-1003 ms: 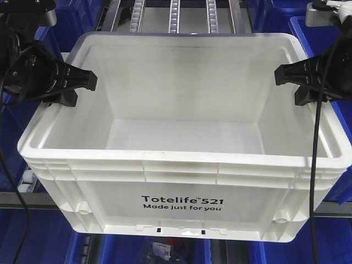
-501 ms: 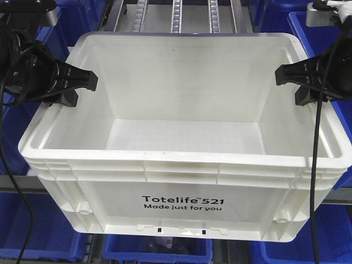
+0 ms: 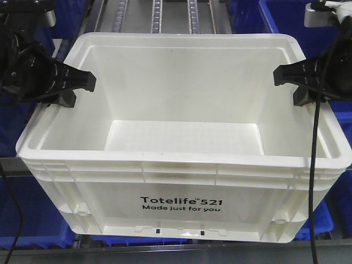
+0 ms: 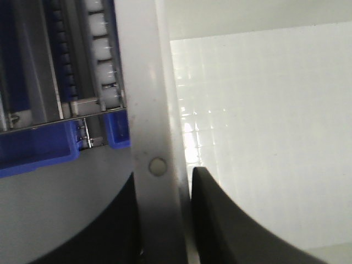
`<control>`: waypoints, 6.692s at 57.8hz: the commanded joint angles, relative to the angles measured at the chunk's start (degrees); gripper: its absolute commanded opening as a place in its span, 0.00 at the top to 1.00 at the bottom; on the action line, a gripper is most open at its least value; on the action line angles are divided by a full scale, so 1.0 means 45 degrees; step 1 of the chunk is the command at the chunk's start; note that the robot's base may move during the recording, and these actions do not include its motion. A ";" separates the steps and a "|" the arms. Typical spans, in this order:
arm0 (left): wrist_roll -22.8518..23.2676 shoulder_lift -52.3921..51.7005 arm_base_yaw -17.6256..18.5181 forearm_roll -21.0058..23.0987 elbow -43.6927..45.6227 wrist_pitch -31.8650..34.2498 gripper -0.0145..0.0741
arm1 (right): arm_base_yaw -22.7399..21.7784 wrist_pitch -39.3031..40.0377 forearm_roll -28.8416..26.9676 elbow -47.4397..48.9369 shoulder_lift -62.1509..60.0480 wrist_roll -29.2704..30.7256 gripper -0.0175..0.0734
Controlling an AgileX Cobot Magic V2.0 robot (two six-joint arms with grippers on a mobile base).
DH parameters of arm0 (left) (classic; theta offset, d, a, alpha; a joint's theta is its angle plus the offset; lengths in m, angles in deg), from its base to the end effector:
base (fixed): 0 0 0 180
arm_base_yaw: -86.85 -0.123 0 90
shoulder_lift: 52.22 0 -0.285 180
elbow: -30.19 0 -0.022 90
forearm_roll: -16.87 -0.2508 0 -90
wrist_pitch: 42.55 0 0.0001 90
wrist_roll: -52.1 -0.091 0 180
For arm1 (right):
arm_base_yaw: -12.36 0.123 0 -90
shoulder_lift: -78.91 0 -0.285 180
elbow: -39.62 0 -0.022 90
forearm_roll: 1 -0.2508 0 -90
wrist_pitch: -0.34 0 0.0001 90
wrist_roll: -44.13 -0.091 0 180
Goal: Move bin from left to right shelf
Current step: 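Hold the crate with both grippers while the base turns away, then keep gripping the crate rims while driving across the room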
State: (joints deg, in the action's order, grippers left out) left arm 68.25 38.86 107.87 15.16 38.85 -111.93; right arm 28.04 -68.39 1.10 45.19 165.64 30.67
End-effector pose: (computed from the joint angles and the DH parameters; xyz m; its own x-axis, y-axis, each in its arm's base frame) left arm 0.2753 -0.1031 0.3826 -0.8853 0.0532 -0.4620 0.1131 0.9882 -0.1030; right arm 0.2644 0.0710 0.3891 -0.8681 -0.0155 -0.4961 -0.0644 0.9946 0.0815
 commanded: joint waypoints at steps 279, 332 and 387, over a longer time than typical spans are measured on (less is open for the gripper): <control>-0.0435 -0.0600 0.0180 0.0466 0.0476 0.1331 0.84 | 0.0061 0.1304 -0.0309 0.0496 -0.0547 0.0406 0.81; -0.0435 -0.0600 0.0180 0.0466 0.0476 0.1327 0.84 | 0.0061 0.1316 -0.0308 0.0496 -0.0547 0.0406 0.81; -0.0435 -0.0600 0.0180 0.0466 0.0476 0.1323 0.84 | 0.0061 0.1304 -0.0308 0.0496 -0.0547 0.0406 0.81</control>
State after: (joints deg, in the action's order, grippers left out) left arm 67.87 38.89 108.04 15.38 38.75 -111.88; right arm 27.99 -68.80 1.17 44.99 165.41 30.74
